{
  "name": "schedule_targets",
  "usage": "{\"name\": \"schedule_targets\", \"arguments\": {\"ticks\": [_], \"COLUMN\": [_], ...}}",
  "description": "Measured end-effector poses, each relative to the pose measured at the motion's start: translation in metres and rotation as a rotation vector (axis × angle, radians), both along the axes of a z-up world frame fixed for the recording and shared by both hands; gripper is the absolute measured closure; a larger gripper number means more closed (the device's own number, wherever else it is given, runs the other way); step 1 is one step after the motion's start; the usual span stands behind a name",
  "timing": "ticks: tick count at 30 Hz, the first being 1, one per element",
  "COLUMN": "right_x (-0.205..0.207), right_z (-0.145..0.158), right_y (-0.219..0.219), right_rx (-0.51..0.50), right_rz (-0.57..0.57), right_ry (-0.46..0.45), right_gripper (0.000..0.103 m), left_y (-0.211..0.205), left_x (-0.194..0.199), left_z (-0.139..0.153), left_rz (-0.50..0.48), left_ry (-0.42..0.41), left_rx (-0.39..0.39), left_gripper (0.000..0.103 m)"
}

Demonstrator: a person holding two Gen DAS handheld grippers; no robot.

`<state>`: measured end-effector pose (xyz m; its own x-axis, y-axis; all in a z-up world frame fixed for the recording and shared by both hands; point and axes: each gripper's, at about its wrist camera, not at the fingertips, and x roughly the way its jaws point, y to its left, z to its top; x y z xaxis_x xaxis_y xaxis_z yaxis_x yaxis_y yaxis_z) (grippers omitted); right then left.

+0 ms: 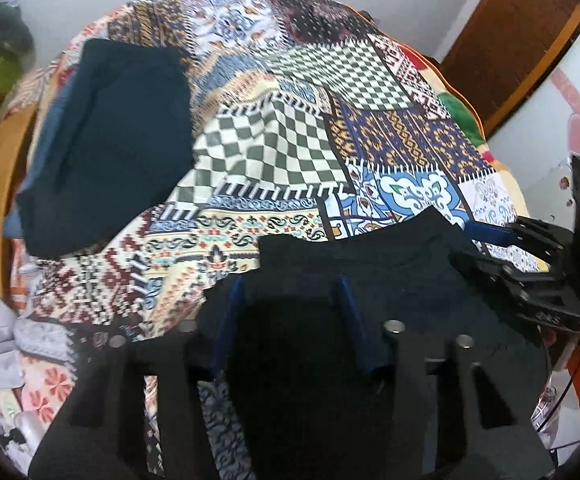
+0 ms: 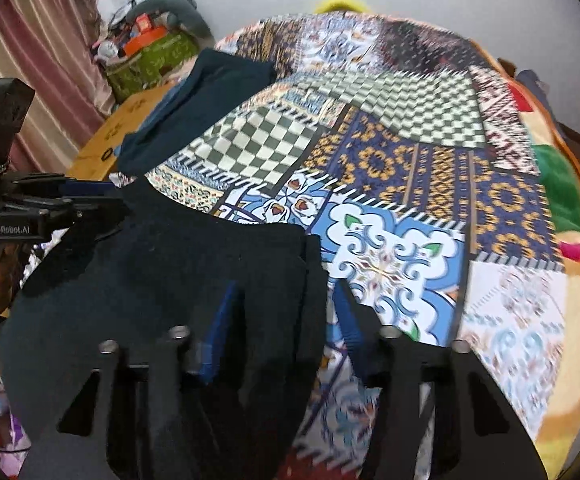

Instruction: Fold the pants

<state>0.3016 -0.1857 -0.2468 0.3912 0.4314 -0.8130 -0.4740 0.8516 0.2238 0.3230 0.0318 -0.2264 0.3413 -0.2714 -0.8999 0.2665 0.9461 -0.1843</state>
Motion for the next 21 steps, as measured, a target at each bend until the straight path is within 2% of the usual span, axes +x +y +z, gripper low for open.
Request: {"name": "schedule_targets", "arguments": {"ticks": [3,5,9,12,16,19,21], "right_x": [0.005,0.007,0.004,0.005,-0.007,-0.02,-0.029], "right_z": [-0.009,-0.013,-0.018,-0.011,0.008,0.026,0.036], "right_y": [0.004,0.006,0.009,0.006,0.001,-0.005,-0.009], "right_rx": [-0.001,-0.021,-0.05,-0.051,-0.083,-0.073,-0.041], "right_rz": [0.027,0.035,0.044,0.03,0.013,0.008,0.003], "right_ry": [0.016,0.004,-0.01,-0.01,-0.065,-0.104,-0.113], "right_gripper": [0.085,0.087,0.087,0.087,0.086,0.081,0.073], "left_y": [0.002,0.003,0.008,0.015,0.023,0.028,0.028], "left_x": [0.002,0.002,0.007,0.008,-0.007,-0.023,-0.037], "left_z": [-0.007,-0.011,-0.011,-0.003,0.024,0.042,0.052], "left_rz": [0.003,0.008,0.053,0.068,0.104,0.095,0.085], "left_ry": [-0.011,-0.033,-0.052,-0.054,-0.138,-0.16,-0.167], "left_rx": [0.01,0.038,0.11,0.101,0.185,0.162,0.135], "left_gripper": [0.062,0.062,0.062,0.062,0.062,0.062,0.059]}}
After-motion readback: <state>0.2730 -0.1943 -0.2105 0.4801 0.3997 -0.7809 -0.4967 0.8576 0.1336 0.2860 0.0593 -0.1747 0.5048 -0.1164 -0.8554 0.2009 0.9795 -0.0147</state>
